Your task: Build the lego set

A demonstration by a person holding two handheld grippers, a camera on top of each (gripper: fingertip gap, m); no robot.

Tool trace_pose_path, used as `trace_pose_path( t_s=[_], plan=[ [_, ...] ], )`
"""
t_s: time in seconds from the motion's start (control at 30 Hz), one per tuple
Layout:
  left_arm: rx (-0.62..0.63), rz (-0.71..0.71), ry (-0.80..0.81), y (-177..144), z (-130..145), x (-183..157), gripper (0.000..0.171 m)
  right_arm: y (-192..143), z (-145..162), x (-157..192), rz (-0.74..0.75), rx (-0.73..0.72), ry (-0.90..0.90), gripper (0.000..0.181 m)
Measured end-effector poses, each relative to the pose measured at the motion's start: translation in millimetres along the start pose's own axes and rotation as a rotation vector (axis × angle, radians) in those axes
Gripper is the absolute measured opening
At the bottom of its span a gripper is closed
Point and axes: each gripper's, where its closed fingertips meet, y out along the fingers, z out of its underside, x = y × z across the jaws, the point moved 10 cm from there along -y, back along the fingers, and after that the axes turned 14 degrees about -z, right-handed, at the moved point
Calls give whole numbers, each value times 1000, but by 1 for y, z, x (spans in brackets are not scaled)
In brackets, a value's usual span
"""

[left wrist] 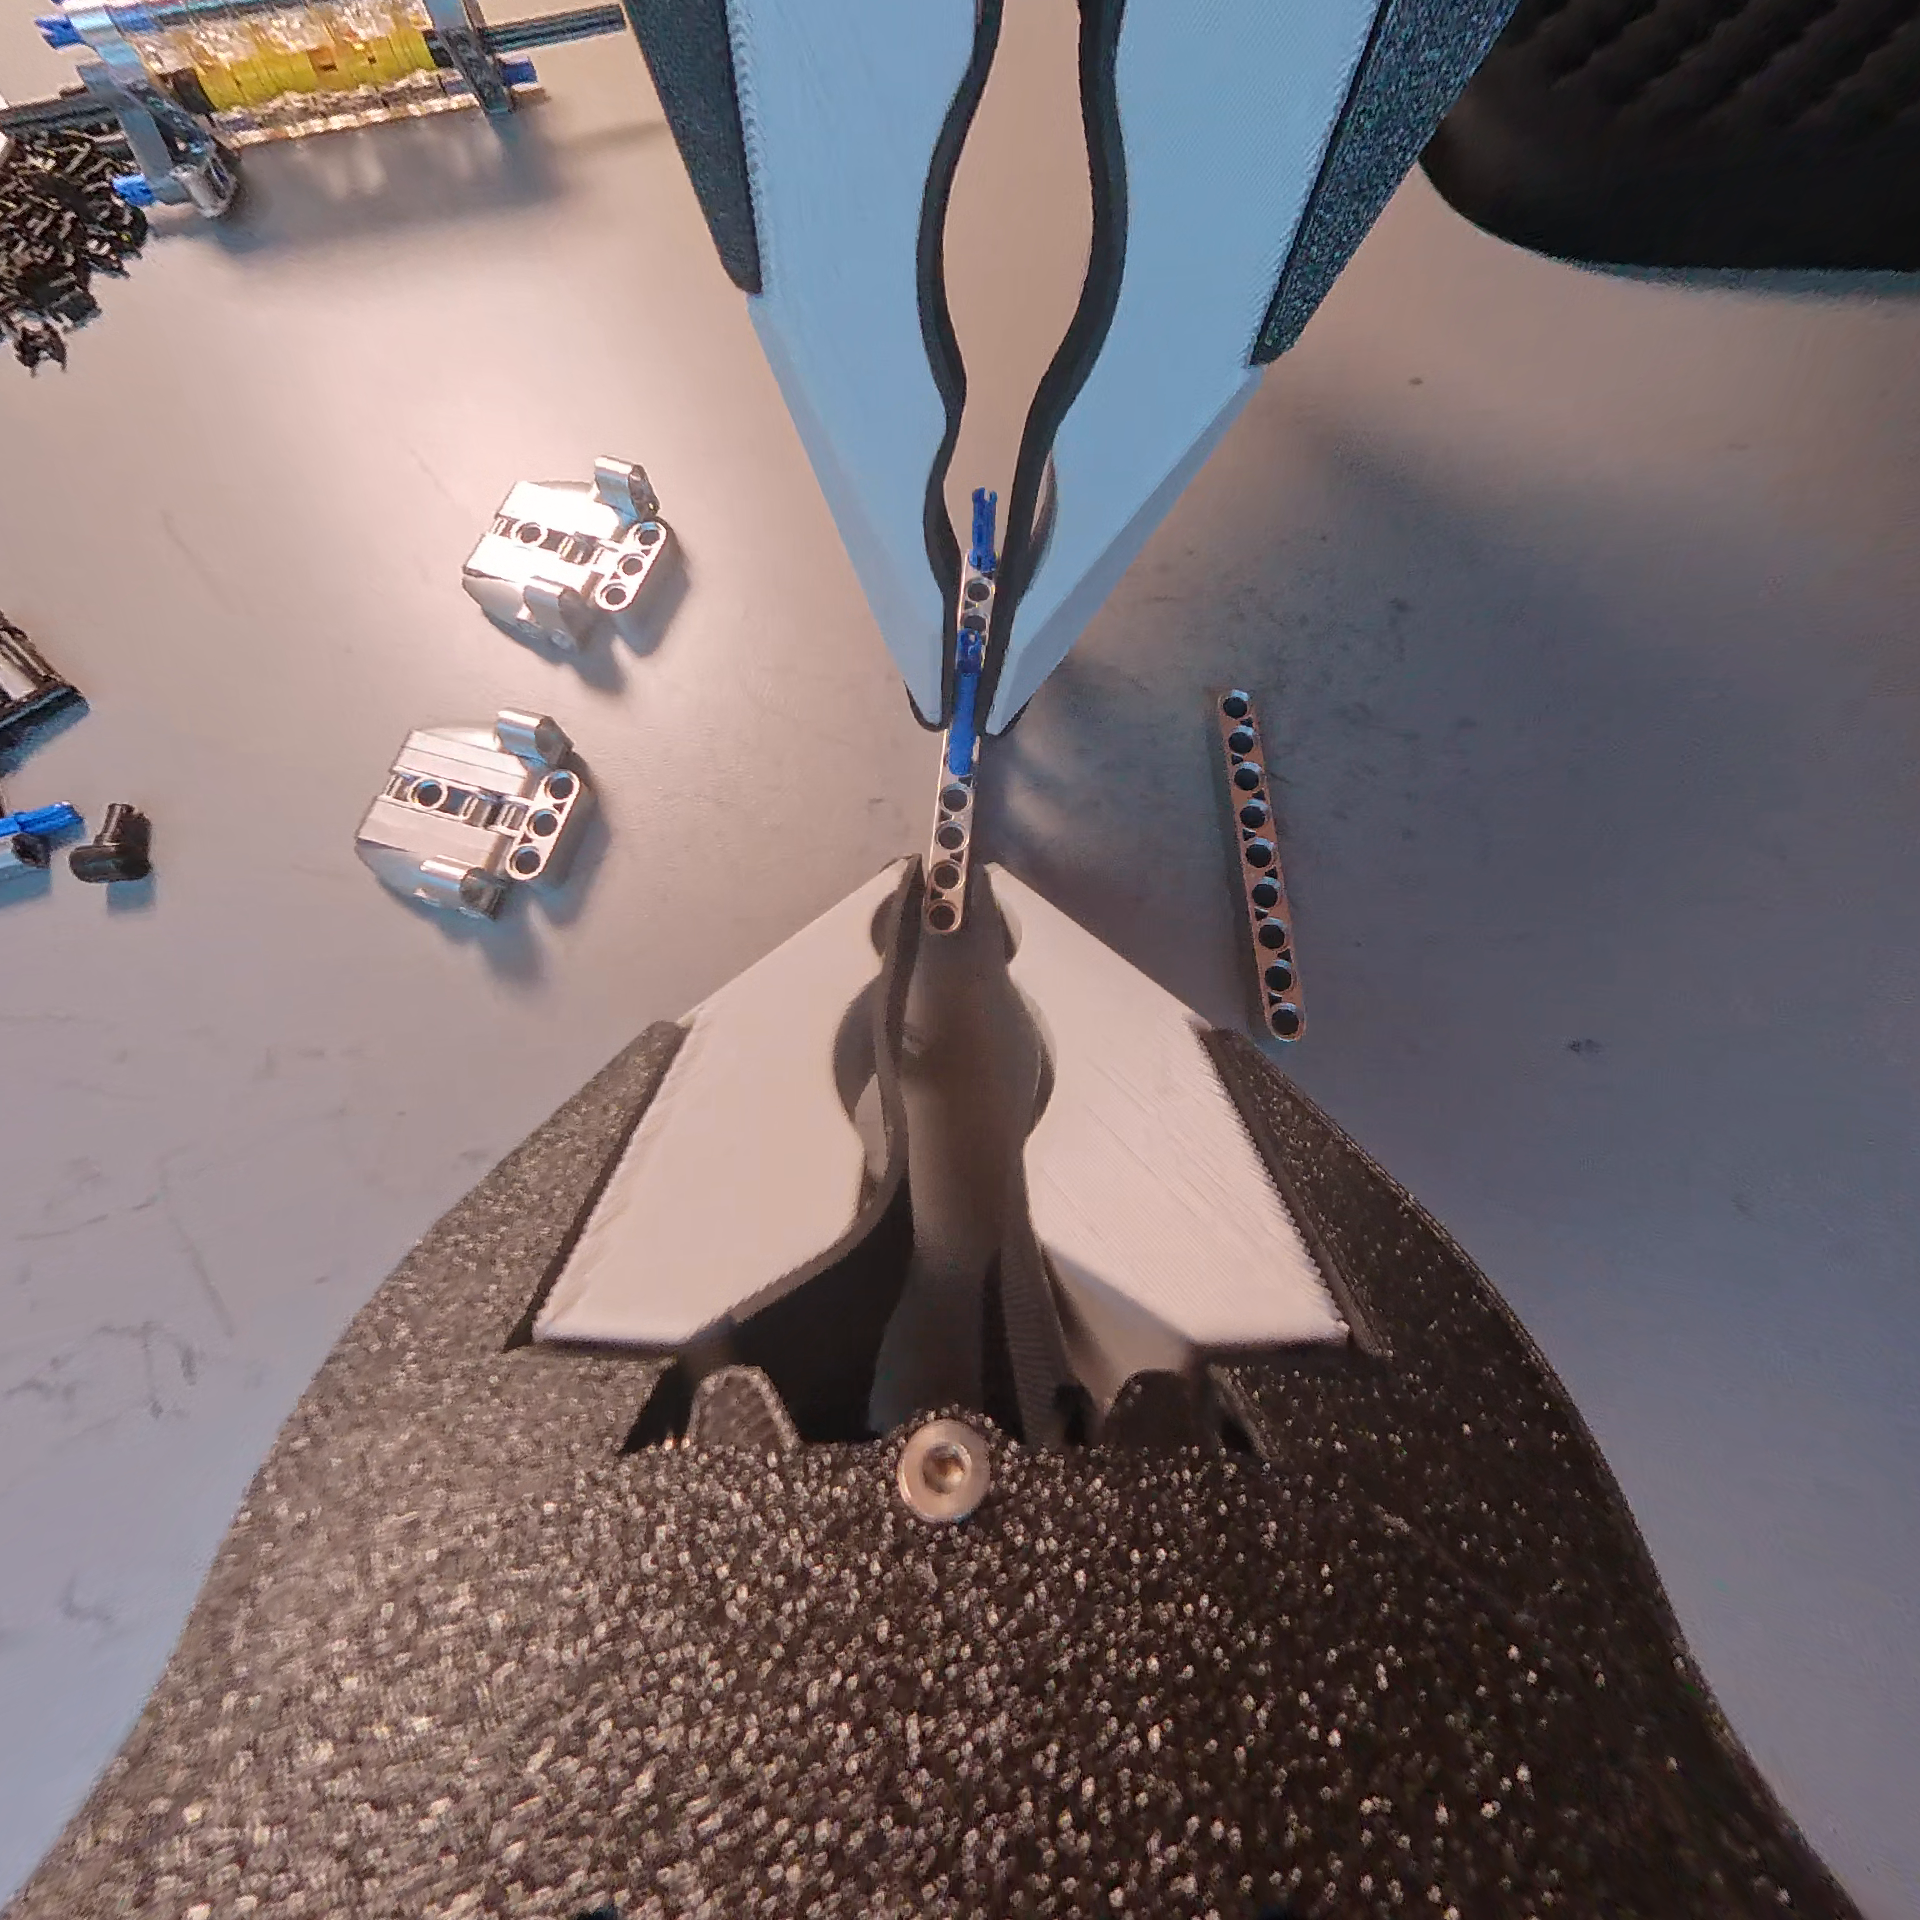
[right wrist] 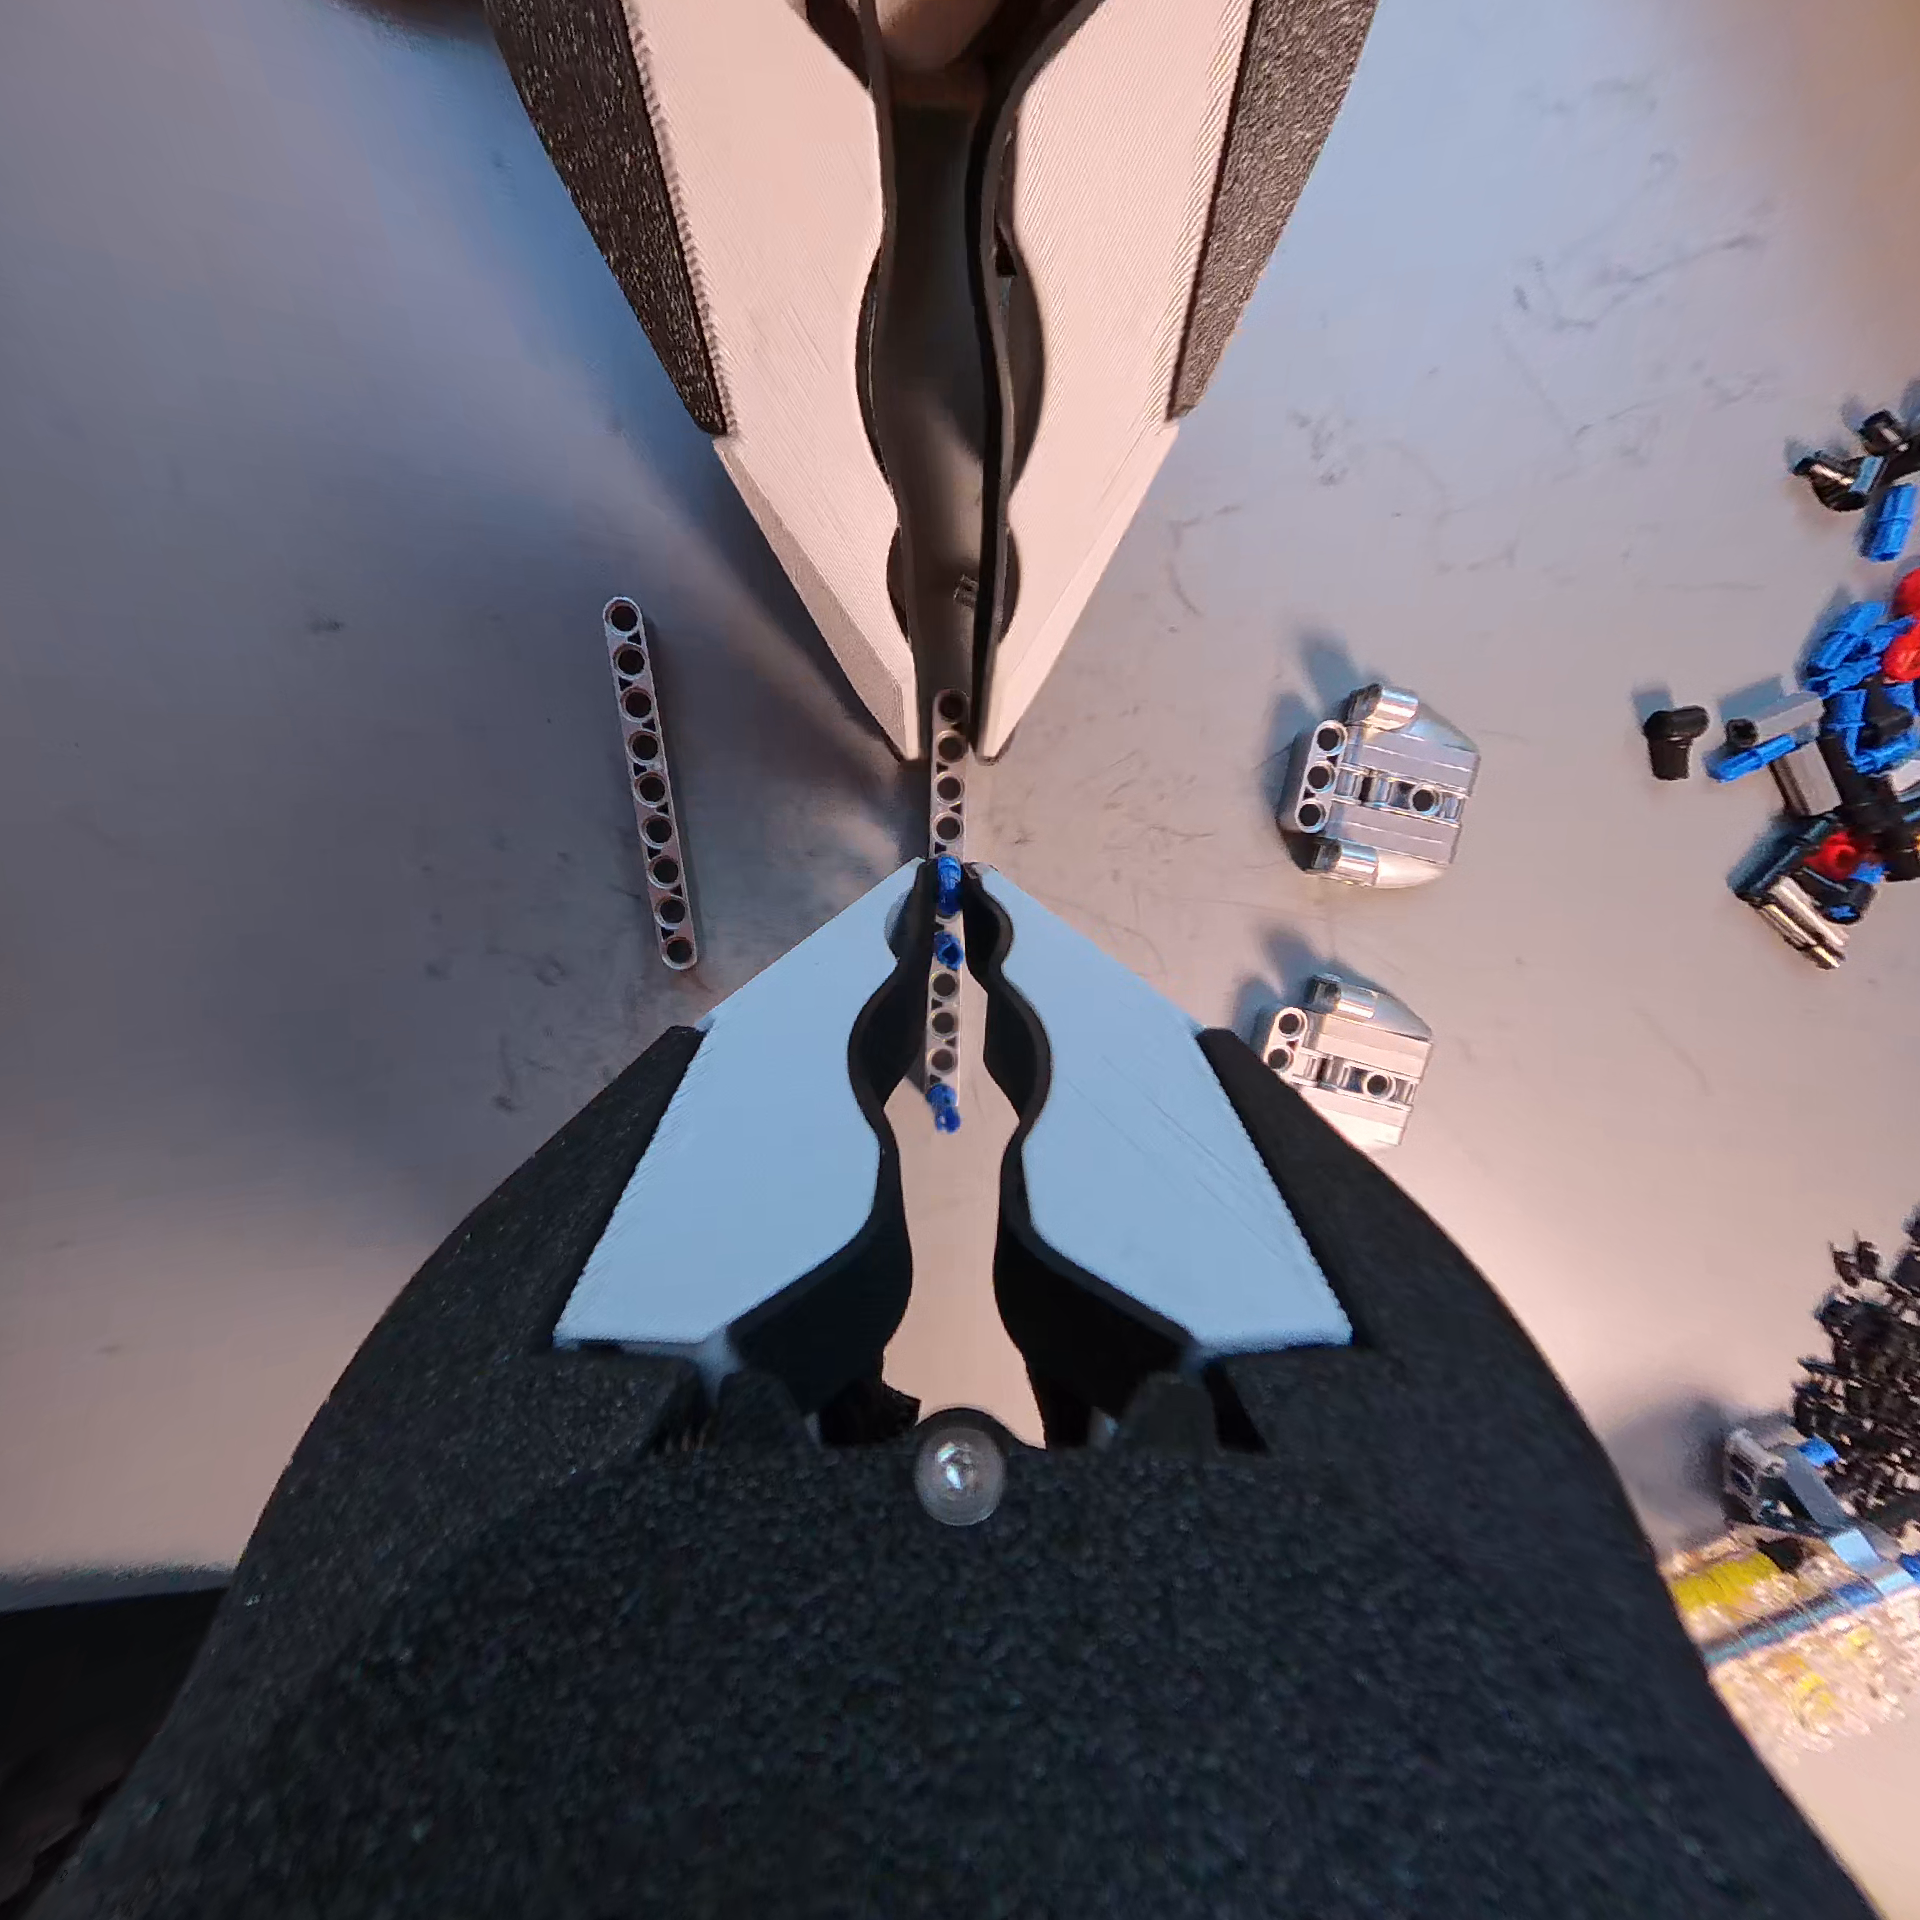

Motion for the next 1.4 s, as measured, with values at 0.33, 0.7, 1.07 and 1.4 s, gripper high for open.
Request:
trace_pose_path(
  t_s=[0.33,0.7,1.07,1.4],
  plan=[
    [22,5,-5,1,0,0,5,1,-4,0,20,90,-35,2],
    [20,26,-21,2,0,2,5,6,-27,3,-3,397,-310,2],
    [20,41,-26,2,0,4,5,16,-38,3,-26,495,-383,2],
    [20,66,-53,1,1,6,5,16,-25,-5,-22,273,-131,0]
  ],
)
